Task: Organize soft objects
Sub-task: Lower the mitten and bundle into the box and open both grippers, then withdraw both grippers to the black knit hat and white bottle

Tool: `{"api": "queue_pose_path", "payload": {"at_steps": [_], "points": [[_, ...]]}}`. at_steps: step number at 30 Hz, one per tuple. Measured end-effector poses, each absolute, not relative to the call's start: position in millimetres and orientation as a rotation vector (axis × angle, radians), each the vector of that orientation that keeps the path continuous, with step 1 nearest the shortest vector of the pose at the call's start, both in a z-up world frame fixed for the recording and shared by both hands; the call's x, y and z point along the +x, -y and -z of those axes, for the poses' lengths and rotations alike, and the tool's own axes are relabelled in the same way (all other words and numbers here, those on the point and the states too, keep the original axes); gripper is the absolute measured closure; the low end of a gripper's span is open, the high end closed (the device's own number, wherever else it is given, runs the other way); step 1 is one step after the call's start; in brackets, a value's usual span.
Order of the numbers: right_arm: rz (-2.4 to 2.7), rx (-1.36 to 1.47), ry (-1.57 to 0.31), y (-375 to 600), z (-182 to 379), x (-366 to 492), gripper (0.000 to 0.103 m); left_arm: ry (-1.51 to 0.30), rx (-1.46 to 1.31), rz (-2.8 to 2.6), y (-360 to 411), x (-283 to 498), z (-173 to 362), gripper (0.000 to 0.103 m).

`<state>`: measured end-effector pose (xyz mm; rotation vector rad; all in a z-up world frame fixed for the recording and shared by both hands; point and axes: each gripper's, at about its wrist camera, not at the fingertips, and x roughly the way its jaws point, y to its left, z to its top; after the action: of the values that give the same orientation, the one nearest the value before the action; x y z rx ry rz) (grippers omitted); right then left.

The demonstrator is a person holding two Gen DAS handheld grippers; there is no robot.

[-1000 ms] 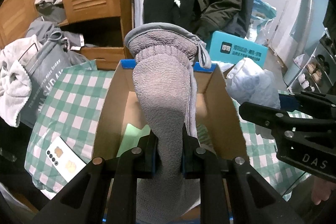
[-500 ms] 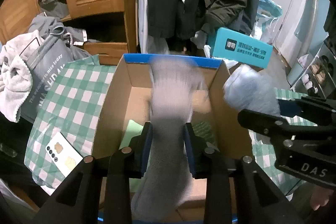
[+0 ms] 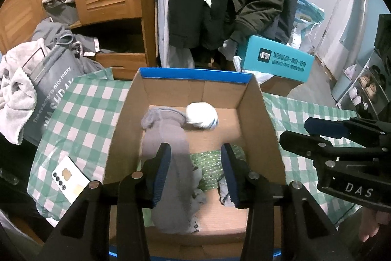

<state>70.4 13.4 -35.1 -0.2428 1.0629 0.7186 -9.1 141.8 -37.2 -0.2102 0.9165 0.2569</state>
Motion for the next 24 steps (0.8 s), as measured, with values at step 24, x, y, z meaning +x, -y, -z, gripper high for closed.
{"api": "queue_pose_path", "payload": {"at_steps": [24], "points": [[-0.632, -0.215, -1.067, 41.2, 40.8, 77.0, 0.047, -0.946, -0.166, -0.183, -102.6, 6.5, 36.7, 0.053]]}}
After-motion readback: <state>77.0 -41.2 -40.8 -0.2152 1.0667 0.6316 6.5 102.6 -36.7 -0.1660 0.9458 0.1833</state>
